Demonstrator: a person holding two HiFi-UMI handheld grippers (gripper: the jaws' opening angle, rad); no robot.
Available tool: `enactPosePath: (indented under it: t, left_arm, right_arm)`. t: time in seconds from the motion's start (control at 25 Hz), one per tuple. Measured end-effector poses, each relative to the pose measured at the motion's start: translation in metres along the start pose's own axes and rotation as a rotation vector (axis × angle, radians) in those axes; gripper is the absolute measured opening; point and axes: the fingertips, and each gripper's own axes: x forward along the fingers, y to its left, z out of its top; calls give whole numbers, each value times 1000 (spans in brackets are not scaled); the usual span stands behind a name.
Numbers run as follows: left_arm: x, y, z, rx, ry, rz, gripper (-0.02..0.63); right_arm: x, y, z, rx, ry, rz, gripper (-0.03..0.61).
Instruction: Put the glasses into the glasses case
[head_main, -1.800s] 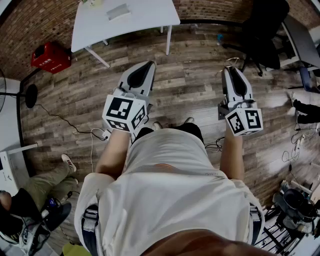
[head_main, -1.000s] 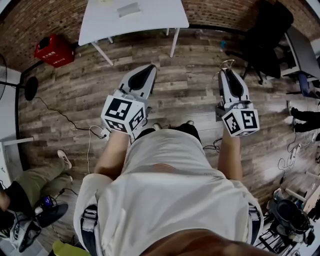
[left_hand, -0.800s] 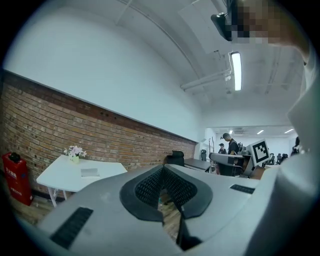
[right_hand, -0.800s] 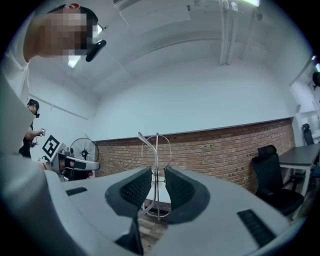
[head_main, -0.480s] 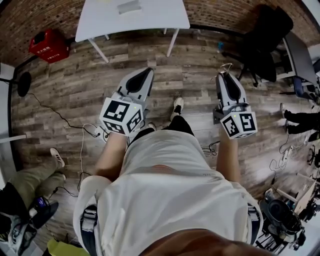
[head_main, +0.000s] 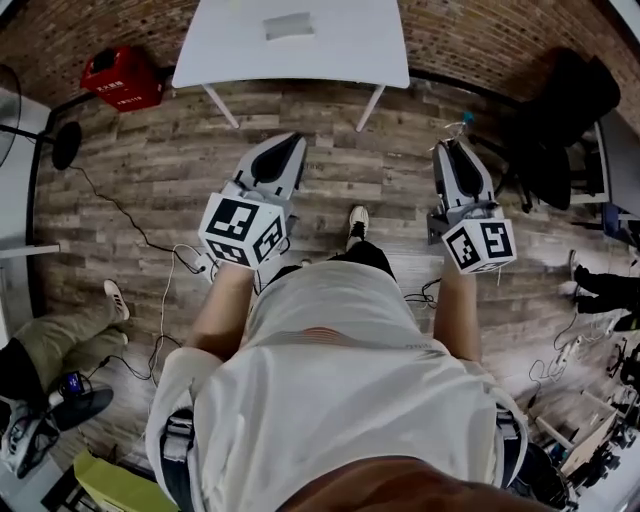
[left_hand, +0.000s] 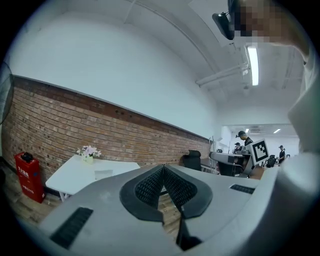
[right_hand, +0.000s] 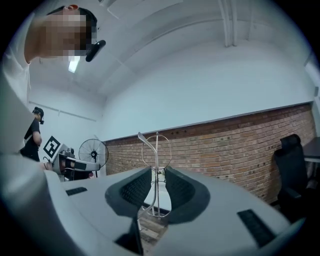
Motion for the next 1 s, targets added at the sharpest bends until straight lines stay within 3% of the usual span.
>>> enactPosePath:
  t: [0.48,1.0]
  left_arm:
    - [113,17,33,21,3,54,14]
    - [222,52,52,62,35,170,14]
  right_arm:
    - [87,-99,21,21,-10,76,140]
    - [178,-203,3,108,6,155,140]
